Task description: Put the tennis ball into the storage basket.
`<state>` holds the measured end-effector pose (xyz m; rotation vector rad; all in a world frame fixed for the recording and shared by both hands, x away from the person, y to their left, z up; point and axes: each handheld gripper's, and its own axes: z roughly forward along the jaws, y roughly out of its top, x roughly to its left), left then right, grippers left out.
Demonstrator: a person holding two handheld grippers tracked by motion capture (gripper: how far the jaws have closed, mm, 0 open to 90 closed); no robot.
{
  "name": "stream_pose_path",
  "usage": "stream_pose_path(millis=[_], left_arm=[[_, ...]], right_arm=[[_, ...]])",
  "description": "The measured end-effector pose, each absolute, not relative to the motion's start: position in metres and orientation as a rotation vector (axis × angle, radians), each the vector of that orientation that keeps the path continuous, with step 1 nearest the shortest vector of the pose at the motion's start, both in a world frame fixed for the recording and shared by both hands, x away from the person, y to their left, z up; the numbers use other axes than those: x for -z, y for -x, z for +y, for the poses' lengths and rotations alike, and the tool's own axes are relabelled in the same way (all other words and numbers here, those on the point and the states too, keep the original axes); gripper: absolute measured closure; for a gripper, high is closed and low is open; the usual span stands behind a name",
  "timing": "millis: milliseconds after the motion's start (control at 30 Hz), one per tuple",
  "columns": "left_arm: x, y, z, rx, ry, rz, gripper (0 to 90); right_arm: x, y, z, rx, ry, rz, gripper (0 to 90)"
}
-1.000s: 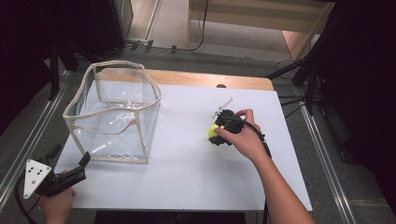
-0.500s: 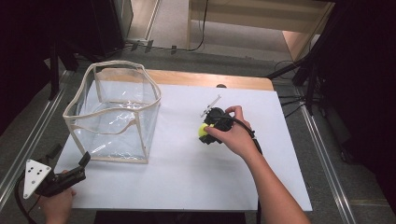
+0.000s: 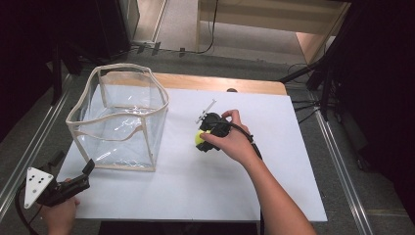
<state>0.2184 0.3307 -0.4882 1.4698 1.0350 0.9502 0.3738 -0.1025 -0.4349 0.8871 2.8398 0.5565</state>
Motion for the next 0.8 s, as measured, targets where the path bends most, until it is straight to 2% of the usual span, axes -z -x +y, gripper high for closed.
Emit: stream_pose_path(millis=[800], left_arm=[[0.488,-0.219,0.331,-0.951,-1.471,1.033,6.9]], right_arm=[[0.44,-0.375,-0.06,-0.547,-0.772,2.908,23.4]])
